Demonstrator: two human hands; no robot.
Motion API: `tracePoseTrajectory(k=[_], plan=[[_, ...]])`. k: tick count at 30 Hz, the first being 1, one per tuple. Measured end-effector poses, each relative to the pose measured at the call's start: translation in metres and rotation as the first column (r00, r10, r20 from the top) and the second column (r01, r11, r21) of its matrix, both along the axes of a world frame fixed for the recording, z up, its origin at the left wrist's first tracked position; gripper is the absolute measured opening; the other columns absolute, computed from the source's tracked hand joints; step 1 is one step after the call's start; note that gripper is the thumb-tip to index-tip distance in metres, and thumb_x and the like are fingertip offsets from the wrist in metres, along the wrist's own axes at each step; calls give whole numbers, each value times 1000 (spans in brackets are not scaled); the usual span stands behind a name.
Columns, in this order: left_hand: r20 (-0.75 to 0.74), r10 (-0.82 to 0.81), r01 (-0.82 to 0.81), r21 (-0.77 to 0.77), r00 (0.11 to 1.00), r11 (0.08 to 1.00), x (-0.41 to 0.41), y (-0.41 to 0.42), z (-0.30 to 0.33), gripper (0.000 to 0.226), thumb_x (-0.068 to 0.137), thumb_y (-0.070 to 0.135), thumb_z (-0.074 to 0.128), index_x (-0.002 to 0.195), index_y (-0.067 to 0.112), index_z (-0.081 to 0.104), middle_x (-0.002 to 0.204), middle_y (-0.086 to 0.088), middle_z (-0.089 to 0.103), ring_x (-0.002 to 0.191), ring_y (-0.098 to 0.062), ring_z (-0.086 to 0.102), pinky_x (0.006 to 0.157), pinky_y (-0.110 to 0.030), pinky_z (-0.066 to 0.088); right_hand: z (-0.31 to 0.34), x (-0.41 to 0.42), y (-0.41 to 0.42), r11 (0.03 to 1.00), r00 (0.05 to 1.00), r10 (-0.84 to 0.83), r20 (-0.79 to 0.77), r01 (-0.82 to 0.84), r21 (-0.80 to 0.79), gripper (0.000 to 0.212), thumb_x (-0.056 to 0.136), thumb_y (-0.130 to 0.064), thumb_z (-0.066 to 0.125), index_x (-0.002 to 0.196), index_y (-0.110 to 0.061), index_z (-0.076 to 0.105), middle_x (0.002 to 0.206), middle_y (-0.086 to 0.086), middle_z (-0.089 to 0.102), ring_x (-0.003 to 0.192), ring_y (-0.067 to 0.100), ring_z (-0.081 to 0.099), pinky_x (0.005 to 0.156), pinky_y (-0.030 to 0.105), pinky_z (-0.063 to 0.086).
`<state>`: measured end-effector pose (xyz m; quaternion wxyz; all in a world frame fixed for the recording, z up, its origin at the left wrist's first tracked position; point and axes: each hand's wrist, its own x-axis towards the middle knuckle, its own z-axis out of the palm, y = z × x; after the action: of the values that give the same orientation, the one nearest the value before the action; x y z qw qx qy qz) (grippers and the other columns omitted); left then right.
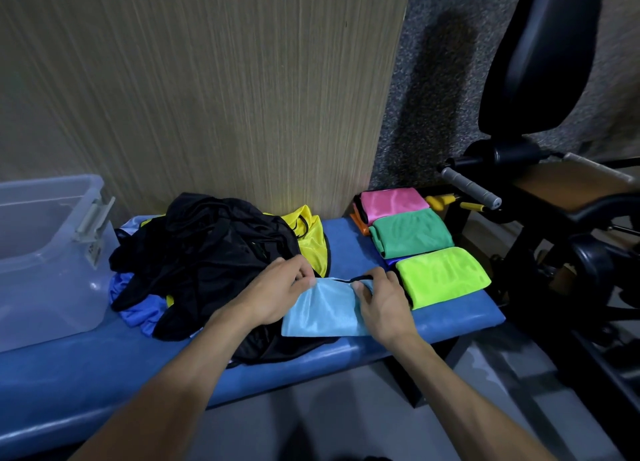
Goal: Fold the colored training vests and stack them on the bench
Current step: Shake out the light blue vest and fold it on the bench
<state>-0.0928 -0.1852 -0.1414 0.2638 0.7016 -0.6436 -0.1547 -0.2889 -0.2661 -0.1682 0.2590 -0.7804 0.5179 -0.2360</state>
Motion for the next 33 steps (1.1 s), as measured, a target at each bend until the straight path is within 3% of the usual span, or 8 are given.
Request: tracePoseTrajectory(k=[4,7,12,16,19,24,28,33], plan=[[-223,1,16,73,975,997,10,-9,-1,9,98,24,65,91,25,60,72,10,58,59,-1,45,62,-21,38,-1,-1,0,1000,1000,12,-23,-12,-16,28,105,-31,51,117,-7,54,114,10,48,99,32,55,78,36,36],[-387,5,64,166,922,984,21,-14,-3,9,92,21,75,96,16,69,70,9,57,61,-3,46,63,-22,38,-1,-1,2,999,999,23,-26,-24,-31,27,105,-31,51,114,-6,53,112,11,48,96,33,55,77,37,37],[-218,0,49,220,976,974,21,-22,1,10,88,32,79,88,24,73,78,5,62,67,-2,53,66,-18,41,0,-2,3,998,998,50,-37,-51,-28,26,106,-30,50,114,-6,52,113,10,47,94,33,55,75,35,35],[-294,23,38,200,956,979,19,-28,-3,20,94,36,69,91,17,71,78,2,57,70,-10,48,69,-31,39,-1,-4,1,998,998,55,-18,-55,-22,23,105,-28,51,113,-7,52,114,9,48,95,32,55,78,36,38],[-343,80,-13,193,936,981,14,-28,-8,22,99,32,63,94,12,65,75,3,53,69,-11,44,67,-29,36,-2,-3,-1,999,999,50,-10,-50,-16,22,105,-28,51,112,-7,52,113,9,48,90,28,52,75,33,35],[87,218,-224,74,972,972,-8,-18,-19,19,104,40,48,92,26,49,91,9,60,83,-20,56,67,-36,43,-2,-2,-4,1000,1000,3,-5,-2,13,28,105,-31,50,114,-3,52,107,7,45,87,22,43,74,30,29],[362,176,-184,-11,915,983,-14,-12,-30,10,103,16,39,98,24,40,95,6,40,92,-22,45,73,-43,50,-3,3,-10,995,997,-78,12,77,56,35,105,-33,50,110,1,54,108,17,55,97,33,53,75,33,30],[485,158,-126,-99,860,987,-10,-14,-35,18,95,7,47,102,24,47,101,8,34,94,-17,34,61,-31,38,-2,10,-11,988,990,-138,12,137,65,39,106,-36,45,109,2,56,109,20,59,98,34,56,70,31,27]])
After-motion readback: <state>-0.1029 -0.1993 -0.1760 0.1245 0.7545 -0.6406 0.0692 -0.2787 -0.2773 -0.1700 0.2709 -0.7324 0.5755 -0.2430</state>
